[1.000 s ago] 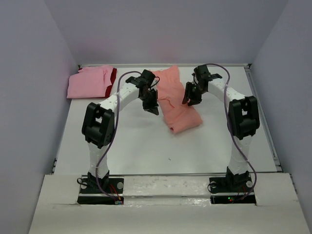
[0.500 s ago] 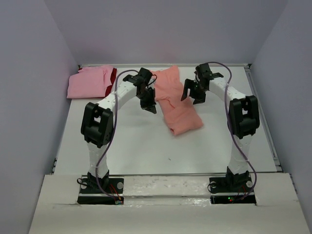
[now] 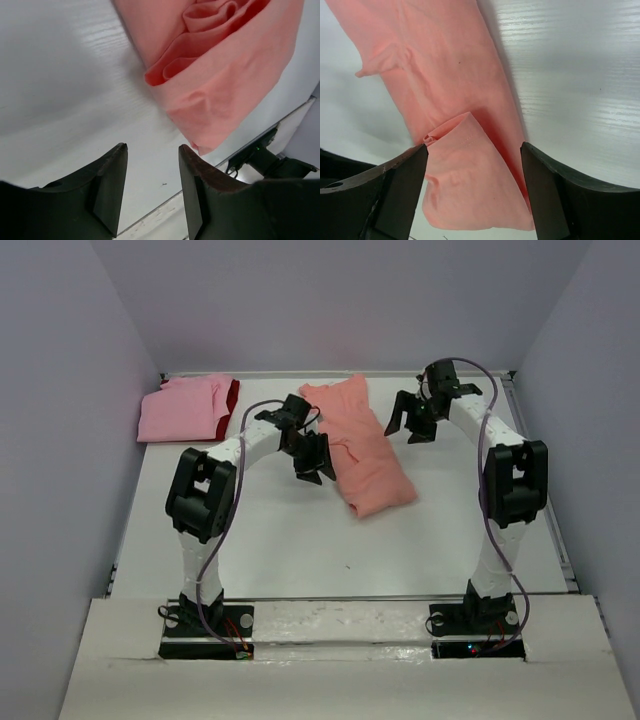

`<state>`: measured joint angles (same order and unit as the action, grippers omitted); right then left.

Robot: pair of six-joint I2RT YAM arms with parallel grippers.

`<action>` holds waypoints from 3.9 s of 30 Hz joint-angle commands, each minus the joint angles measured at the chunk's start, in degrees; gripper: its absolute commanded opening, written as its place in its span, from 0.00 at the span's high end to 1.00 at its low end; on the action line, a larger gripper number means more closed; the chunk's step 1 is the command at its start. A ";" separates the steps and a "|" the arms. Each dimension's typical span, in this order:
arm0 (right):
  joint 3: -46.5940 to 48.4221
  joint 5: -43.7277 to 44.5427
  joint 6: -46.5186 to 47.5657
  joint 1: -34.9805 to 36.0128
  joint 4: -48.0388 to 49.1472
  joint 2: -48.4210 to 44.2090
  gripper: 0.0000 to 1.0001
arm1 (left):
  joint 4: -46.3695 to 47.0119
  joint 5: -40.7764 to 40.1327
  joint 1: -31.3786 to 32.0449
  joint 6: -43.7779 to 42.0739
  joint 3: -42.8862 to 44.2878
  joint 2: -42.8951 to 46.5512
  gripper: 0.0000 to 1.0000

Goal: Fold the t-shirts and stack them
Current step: Fold the folded rectangular tshirt in 1/3 of the way

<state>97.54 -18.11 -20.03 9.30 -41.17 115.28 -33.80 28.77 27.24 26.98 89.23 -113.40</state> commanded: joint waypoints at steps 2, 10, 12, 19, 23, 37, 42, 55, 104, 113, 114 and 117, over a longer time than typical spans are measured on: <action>0.55 -6.93 1.05 -2.71 2.14 -1.38 0.21 | 15.85 11.82 -2.10 8.95 -13.54 6.08 0.44; 1.60 -10.98 0.87 -3.32 2.14 0.81 0.25 | 27.72 12.80 -3.16 18.88 -21.29 9.08 0.34; 0.99 -11.94 0.78 -3.32 2.32 1.26 0.27 | 28.96 12.27 -3.25 19.95 -21.55 9.34 0.34; -2.00 -13.45 0.17 -3.32 4.08 1.00 0.30 | 32.92 11.39 -2.81 22.41 -21.12 7.94 0.35; -3.49 -13.53 0.26 -3.32 4.69 0.73 0.31 | 32.92 10.87 -1.67 22.76 -20.59 6.62 0.36; -8.94 -14.24 -0.62 -3.32 8.38 0.55 0.35 | 33.36 9.81 -0.44 22.24 -20.85 3.46 0.36; -8.59 -14.67 -0.97 -3.32 8.82 0.99 0.35 | 33.19 9.63 -0.44 21.36 -20.94 2.58 0.36; -8.68 -15.03 -1.59 -3.32 9.53 2.22 0.37 | 32.40 8.49 -0.18 20.04 -18.13 -1.38 0.38; -6.31 -15.03 -3.35 -1.74 10.14 5.04 0.99 | 30.64 9.99 0.09 18.63 -12.42 -5.25 0.96; -5.34 -15.46 -3.52 -1.74 10.05 5.04 1.00 | 29.32 9.72 0.18 17.67 -10.84 -5.77 0.97; -5.34 -15.38 -3.52 -1.74 10.05 4.86 1.00 | 29.15 9.72 0.09 17.58 -10.83 -5.69 0.97; -5.34 -15.38 -3.52 -1.74 9.97 4.51 1.00 | 28.53 9.46 0.09 17.05 -9.87 -5.60 0.97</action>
<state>89.65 -32.62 -23.57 7.20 -32.56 119.74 -3.95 37.04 27.05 45.43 76.42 -119.61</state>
